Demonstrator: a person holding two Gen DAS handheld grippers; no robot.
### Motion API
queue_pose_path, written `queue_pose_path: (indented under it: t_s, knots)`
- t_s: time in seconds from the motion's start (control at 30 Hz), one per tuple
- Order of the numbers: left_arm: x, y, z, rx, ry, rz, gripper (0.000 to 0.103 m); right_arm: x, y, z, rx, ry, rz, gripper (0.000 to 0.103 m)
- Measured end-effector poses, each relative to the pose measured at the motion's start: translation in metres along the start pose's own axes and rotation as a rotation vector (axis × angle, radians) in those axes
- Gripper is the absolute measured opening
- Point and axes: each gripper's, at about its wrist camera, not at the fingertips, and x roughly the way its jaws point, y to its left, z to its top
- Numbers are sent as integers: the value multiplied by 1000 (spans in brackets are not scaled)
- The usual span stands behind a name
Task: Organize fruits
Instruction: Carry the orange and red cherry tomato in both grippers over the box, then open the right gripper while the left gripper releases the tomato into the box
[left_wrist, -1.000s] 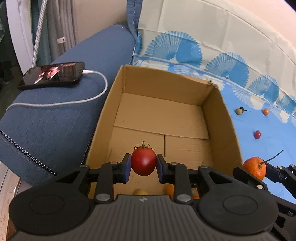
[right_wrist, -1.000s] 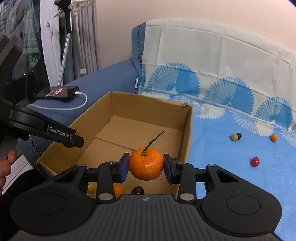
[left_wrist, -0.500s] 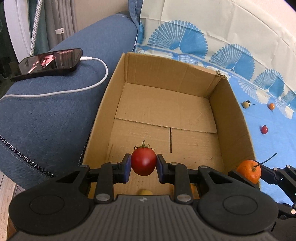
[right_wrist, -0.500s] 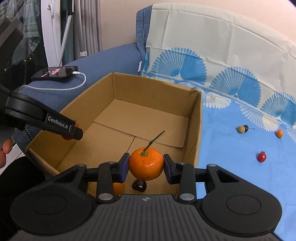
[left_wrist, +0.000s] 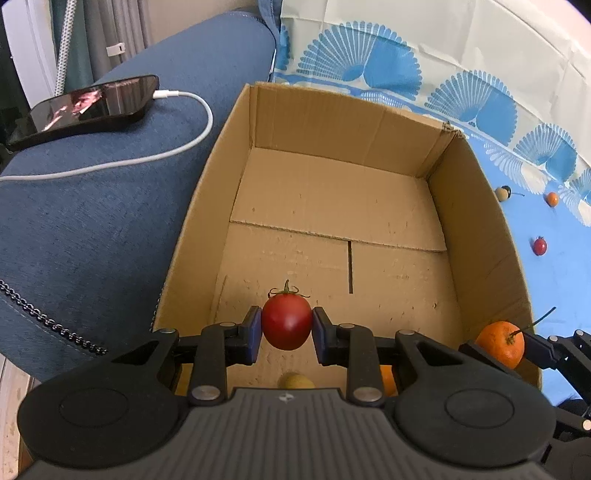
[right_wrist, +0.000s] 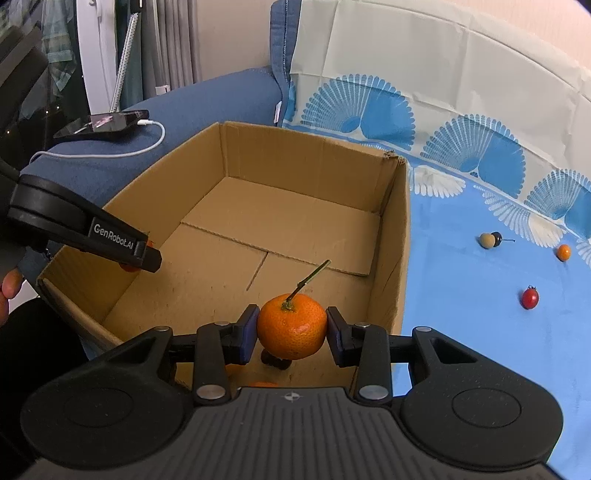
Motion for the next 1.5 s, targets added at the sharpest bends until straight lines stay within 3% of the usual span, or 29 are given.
queue_pose_path:
  t_s: [1.4,1.47,1.5]
  knots:
    - [45,-5,-2,46,88,40,32,33,5,-4,-23,74,15,40]
    - [45,-5,-1,53,89,33,37,35,6,-2,-28,80,14,41]
    - [44,-6,0,56,89,31,55,35,6,-1,-30,82,12,41]
